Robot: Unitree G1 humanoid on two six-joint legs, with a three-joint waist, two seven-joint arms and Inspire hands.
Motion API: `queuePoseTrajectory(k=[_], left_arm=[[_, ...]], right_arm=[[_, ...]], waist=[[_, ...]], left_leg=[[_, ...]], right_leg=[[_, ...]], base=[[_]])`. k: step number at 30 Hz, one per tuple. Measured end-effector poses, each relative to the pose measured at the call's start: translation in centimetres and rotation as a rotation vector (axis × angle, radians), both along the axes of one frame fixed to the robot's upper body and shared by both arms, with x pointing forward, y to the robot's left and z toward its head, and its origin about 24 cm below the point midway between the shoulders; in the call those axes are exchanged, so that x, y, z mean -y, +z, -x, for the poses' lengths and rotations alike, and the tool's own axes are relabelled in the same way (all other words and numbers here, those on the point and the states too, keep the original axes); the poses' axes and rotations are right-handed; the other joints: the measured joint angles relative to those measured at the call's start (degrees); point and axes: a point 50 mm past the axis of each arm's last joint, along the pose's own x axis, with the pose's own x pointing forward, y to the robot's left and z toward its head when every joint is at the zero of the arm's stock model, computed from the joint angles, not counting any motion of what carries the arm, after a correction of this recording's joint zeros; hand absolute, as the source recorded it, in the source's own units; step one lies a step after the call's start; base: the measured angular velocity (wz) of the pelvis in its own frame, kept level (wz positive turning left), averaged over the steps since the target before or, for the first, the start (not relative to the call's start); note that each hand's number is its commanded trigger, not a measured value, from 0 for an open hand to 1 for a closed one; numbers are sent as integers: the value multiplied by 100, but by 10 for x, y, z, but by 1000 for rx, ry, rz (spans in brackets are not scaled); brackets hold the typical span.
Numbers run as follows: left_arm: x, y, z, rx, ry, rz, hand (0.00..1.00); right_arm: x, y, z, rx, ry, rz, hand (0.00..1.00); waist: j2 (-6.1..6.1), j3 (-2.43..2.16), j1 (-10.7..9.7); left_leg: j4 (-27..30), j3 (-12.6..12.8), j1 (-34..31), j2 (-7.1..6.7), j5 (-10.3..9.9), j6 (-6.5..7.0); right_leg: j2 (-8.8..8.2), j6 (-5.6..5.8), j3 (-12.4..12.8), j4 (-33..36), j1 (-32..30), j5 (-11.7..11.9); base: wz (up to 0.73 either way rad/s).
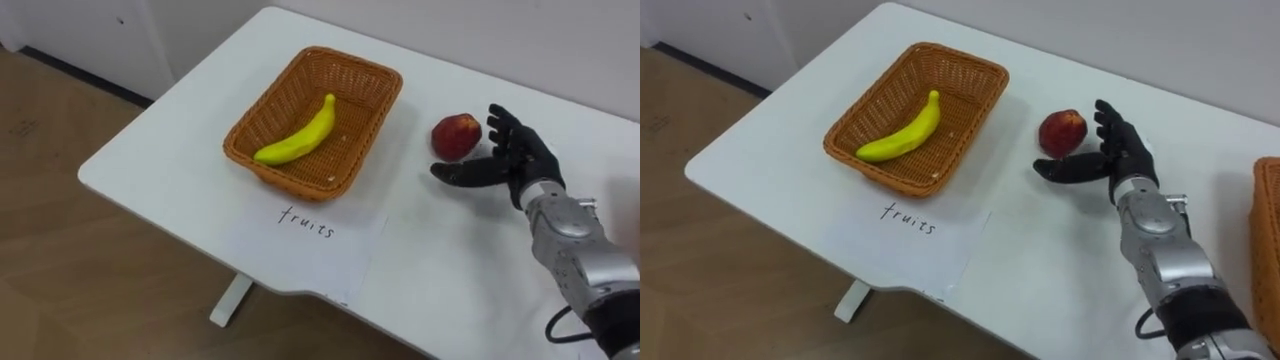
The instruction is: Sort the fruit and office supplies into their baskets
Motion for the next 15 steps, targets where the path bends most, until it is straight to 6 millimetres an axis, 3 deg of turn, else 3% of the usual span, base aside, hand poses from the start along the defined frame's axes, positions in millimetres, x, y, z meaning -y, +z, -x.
queuePoseTrajectory(k=[9, 15], left_arm=[[-1, 0, 1, -7, 4, 14, 0], [1, 0, -2, 8, 20, 22, 0]], right_arm=[[-6, 25, -17, 100, -30, 58, 0], [-5, 31, -20, 131, -75, 69, 0]], waist=[[-10, 19, 119], [10, 31, 198]], left_leg=[[53, 82, -98, 29, 19, -27], [116, 79, -313, 36, 19, -27]], right_leg=[[75, -31, -95, -124, 45, -8], [69, -39, -134, -91, -107, -16]], base=[[9], [8]])
